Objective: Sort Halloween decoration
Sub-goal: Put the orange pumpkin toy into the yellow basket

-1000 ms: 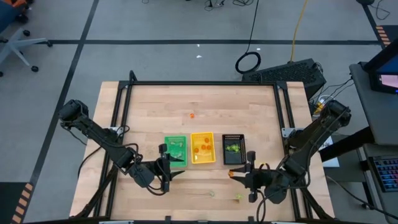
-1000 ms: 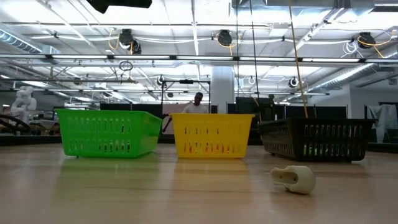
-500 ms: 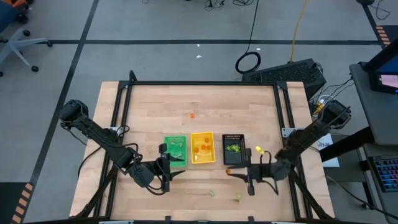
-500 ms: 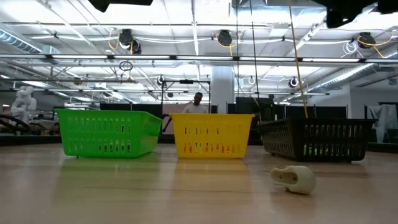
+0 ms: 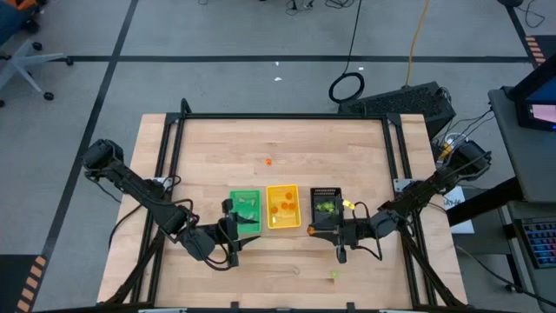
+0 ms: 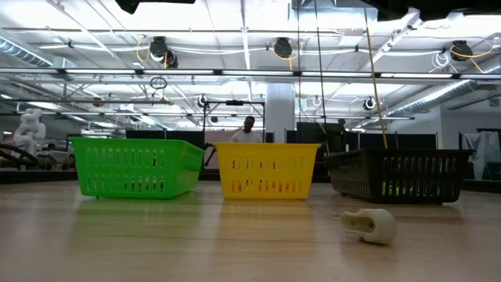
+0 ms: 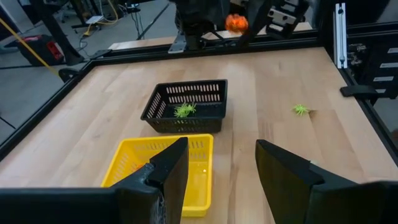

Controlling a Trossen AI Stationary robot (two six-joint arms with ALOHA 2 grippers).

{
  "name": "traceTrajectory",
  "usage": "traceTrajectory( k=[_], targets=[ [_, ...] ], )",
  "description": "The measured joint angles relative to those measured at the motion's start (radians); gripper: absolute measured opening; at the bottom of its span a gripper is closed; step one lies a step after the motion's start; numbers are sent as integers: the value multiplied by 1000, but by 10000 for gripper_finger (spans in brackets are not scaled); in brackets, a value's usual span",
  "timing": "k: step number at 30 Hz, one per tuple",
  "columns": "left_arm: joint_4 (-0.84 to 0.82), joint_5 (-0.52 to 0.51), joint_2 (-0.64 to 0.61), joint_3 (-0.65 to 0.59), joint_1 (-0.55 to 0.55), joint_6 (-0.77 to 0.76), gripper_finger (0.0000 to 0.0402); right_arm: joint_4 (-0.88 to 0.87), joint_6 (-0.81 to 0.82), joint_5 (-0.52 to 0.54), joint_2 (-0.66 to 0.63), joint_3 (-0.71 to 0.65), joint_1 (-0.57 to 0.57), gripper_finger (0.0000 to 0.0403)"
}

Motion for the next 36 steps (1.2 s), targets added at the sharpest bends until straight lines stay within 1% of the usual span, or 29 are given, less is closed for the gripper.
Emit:
traceTrajectory(
  k=[5, 11, 13, 17, 23, 28, 36],
  targets=[
    [-7, 0, 0, 0, 0, 8, 184, 0, -175, 1, -31, 28, -6, 66],
    [-13, 0, 0, 0, 0, 8, 184, -48, -382, 2, -94, 63, -20, 66],
    [-13, 0, 0, 0, 0, 8, 184, -73, -434, 1, -114, 83, -32, 66],
    [-13, 0, 0, 0, 0, 8, 184, -180, -519, 1, -147, 125, -48, 66],
    [-13, 1, 0, 0, 0, 13, 184, -299, -606, 1, -165, 171, -68, 66],
    [-11, 1, 0, 0, 0, 28, 184, -315, -622, 1, -164, 177, -69, 66],
    [-11, 1, 0, 0, 0, 33, 184, -316, -449, 3, -164, 177, -69, 66]
  ],
)
